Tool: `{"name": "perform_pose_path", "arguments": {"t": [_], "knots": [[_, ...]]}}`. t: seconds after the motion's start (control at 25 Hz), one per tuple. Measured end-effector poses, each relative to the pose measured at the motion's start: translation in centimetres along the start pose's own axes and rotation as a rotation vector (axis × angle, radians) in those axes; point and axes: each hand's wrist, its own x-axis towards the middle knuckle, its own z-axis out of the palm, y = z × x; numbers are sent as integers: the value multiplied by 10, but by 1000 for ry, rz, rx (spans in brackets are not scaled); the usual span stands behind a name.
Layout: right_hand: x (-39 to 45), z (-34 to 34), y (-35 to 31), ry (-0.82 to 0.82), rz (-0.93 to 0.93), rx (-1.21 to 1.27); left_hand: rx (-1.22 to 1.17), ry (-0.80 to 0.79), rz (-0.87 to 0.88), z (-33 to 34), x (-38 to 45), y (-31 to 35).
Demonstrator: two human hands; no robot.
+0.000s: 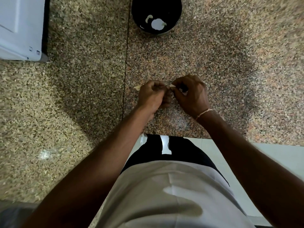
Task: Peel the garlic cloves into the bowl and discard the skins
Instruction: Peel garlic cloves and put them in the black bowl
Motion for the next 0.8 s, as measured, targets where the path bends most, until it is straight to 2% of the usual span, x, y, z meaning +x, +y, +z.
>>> {"name": "perform_pose_path", "arguments": {"t": [0.12, 0.32, 0.8], "knots": [[-1, -9, -13, 51, -19, 76, 11, -86, 117, -10, -12, 10], [-4, -18, -30, 96, -52, 163, 33, -118, 267, -21, -24, 18], [-17, -22, -30, 145, -59, 187, -15, -153, 291, -18, -33, 15]]}}
